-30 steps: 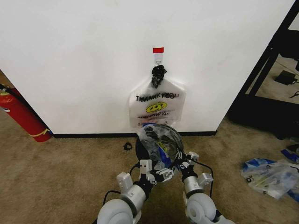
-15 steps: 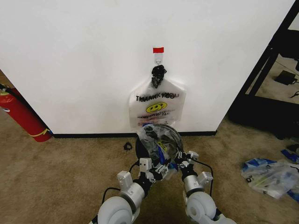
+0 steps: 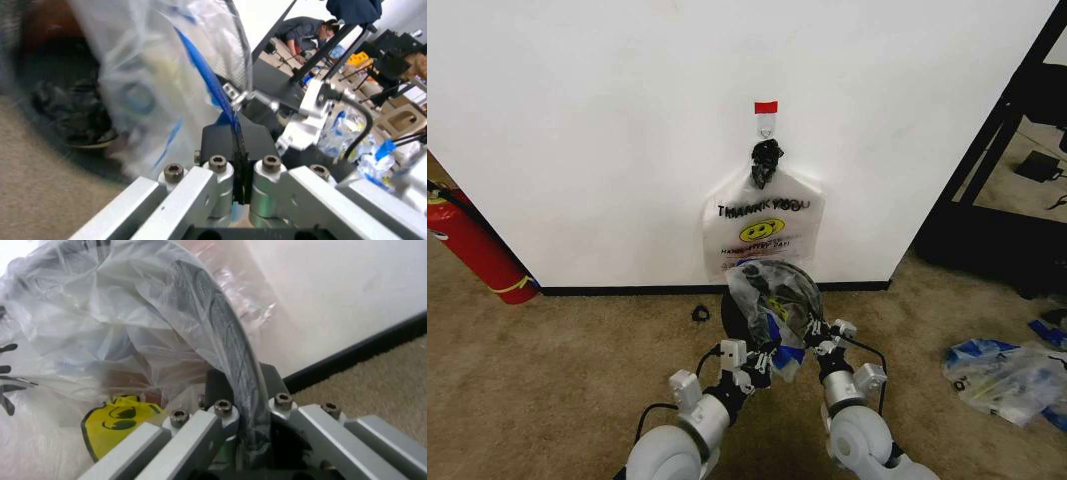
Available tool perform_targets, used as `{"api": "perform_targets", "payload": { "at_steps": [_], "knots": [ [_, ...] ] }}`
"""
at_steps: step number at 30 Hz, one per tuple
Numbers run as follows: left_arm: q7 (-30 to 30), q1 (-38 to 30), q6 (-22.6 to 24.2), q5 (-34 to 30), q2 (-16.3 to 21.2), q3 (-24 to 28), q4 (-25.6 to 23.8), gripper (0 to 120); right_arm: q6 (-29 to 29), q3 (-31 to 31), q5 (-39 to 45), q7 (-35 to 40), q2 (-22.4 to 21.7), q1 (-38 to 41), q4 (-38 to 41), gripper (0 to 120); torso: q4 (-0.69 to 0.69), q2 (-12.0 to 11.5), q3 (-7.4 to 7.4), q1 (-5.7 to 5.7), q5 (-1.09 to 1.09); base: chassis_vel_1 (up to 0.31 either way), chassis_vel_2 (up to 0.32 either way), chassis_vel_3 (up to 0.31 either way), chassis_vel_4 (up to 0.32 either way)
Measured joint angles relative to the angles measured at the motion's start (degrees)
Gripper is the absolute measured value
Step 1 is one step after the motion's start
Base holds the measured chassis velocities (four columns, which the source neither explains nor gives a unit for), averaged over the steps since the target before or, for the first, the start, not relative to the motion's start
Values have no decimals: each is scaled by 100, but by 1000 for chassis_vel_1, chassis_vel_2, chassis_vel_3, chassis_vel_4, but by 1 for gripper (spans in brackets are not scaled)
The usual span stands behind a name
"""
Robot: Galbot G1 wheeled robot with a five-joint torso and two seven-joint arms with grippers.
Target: Pick up the garbage bag from the wall and place it over the trash bin.
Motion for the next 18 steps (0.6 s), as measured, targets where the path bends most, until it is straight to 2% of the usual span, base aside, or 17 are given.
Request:
{"api": "perform_targets", "payload": {
  "at_steps": [6, 11, 18],
  "knots": [
    [55, 218, -346, 306, 216, -258, 199, 0, -135, 162, 654, 198, 2, 54, 273, 0, 0, 0, 0, 0, -1, 0, 0, 0, 0],
    [81, 236, -426, 500, 237, -405, 341, 0, -236, 213, 893, 284, -29, 36, 474, 0, 0, 0, 0, 0, -1, 0, 0, 0, 0],
    [92, 97, -579, 1209, 230, -510, 762, 0, -331, 293, 1110, 308, -94, -51, 677, 0, 0, 0, 0, 0, -1, 0, 0, 0, 0]
  ]
}}
